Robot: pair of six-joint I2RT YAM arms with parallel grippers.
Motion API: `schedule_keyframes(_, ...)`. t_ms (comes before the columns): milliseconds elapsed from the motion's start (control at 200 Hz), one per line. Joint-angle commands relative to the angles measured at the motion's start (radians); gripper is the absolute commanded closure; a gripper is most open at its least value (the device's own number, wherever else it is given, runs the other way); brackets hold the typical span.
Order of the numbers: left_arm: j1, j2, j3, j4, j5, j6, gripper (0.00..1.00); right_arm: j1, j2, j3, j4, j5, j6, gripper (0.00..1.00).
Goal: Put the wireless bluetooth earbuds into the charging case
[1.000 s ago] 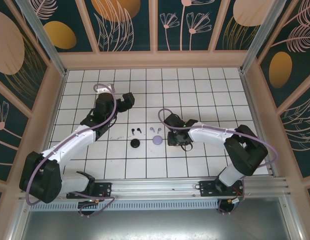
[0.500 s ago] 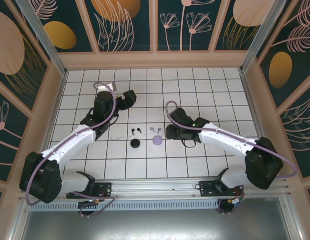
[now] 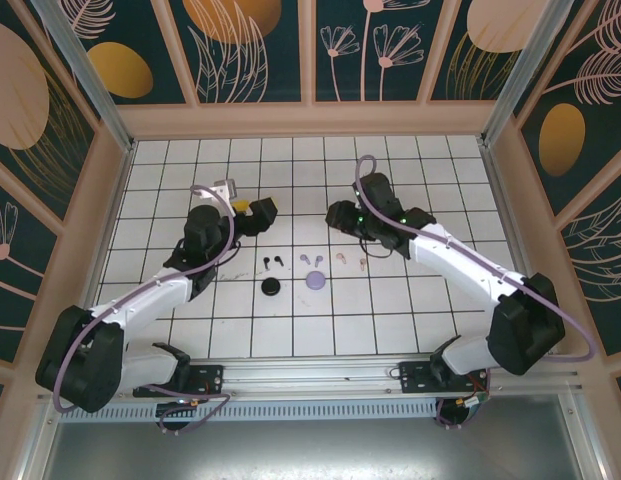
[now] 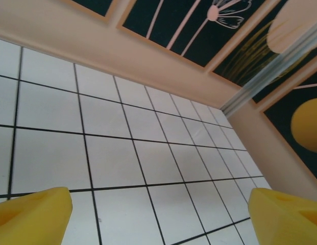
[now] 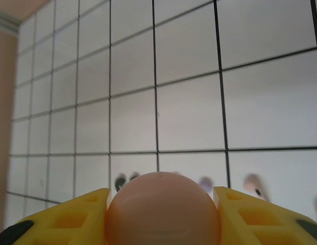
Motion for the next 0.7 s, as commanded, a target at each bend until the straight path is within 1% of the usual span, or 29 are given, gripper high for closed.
schedule_keyframes(0,-0.006,0.0,-0.067,0.251,0.077,-0.034,0.12,-0.026,0.043,0.051,0.111,-0.076,0.115,0.61)
schedule_keyframes(130,-0.006,0.056,-0.121,0.434,0.123,-0.087,0.14,-0.036,0.086,0.076,0.177,-0.109,0.226,0.61)
schedule_keyframes(255,-0.009,0.12,-0.143,0.564,0.144,-0.139,0.17,-0.029,0.118,0.088,0.233,-0.118,0.326,0.61)
schedule_keyframes(410,-0.02,0.18,-0.146,0.637,0.137,-0.175,0.18,-0.01,0.156,0.115,0.249,-0.093,0.367,0.61)
schedule_keyframes(696,-0.053,0.246,-0.136,0.721,0.116,-0.19,0.2,0.009,0.193,0.134,0.266,-0.073,0.394,0.61)
